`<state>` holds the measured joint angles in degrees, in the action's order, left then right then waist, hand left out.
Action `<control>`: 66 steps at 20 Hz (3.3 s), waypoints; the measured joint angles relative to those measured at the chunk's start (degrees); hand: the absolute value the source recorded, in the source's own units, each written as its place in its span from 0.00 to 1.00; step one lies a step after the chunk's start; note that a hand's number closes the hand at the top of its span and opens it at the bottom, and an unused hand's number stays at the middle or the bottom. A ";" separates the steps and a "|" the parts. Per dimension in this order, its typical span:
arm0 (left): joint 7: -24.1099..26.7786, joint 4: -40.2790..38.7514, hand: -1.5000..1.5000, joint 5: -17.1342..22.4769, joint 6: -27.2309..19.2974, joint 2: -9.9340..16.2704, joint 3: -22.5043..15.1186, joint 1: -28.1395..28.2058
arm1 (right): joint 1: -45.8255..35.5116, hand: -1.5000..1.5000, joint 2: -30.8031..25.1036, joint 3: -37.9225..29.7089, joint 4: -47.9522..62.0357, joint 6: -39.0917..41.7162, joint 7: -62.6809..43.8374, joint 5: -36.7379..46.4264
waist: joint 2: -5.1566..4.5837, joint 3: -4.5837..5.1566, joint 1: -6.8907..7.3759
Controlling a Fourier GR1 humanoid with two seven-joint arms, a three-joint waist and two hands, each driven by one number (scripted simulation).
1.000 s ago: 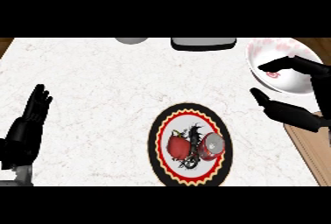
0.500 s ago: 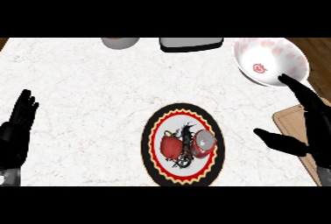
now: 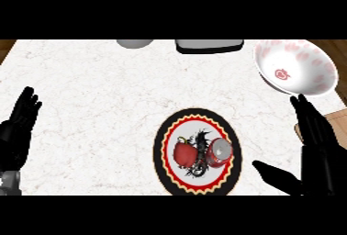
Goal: Pick the bell pepper from the plate and place it in the bowl
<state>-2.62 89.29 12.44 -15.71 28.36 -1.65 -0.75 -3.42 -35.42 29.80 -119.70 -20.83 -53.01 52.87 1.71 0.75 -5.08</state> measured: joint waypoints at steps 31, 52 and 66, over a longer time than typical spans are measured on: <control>-2.88 -1.99 0.50 -1.57 1.84 -1.80 -2.50 -8.26 | -10.33 0.00 33.61 3.22 20.00 40.08 -16.77 1.32 | -1.72 -0.52 5.81; -2.50 -2.56 0.50 -2.53 2.93 -3.21 -1.50 -7.59 | -14.64 0.00 34.04 5.44 30.03 41.74 -17.64 2.27 | -1.60 -0.68 5.69; -3.51 -2.79 0.50 -3.25 3.75 -4.17 -0.50 -8.85 | -16.42 1.00 34.21 4.29 36.43 37.47 -16.35 0.42 | -1.44 -0.54 5.71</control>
<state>-6.13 86.50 9.19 -11.96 24.19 -2.15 -9.60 -19.84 -1.21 34.09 -83.27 16.64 -69.36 53.29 0.27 0.20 0.63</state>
